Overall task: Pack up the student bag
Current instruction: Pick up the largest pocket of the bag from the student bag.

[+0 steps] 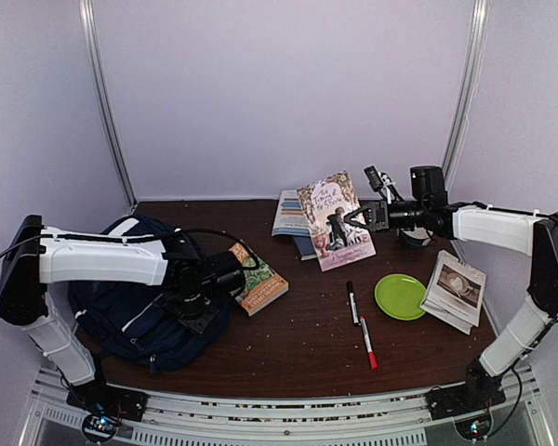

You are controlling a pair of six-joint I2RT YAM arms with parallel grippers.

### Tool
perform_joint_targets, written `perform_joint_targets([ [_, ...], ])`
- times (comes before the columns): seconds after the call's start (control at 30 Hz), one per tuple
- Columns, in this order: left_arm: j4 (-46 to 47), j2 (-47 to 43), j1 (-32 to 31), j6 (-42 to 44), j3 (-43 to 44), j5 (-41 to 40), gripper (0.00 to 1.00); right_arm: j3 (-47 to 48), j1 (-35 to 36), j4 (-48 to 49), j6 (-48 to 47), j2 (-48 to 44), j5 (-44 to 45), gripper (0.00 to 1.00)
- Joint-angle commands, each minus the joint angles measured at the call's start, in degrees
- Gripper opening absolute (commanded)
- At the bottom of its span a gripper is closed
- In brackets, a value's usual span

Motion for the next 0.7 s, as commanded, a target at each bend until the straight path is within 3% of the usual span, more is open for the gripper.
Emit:
perform_joint_targets([
  [0.0,-1.3,-0.2,-0.3,-1.3,-0.8,-4.1,0.56,1.2,-0.4,1.1,0.4,0.2,0.3,0.0],
  [0.3,-2.5,-0.1,-0.3,-1.3,0.1,-6.0,0.26,0.9,-0.5,1.5,0.6,-0.5,-0.1,0.0],
  [0.43,-5.9,-1.4,-0.2,-1.7,2.1,-8.4,0.0,0.9,-0.4,1.7,0.7,-0.3,-0.2,0.0],
  [0.67,-10.1,-6.1,0.7,-2.1,7.3,-13.6,0.0,0.5,-0.4,2.6,1.8,0.0,0.2,0.0],
])
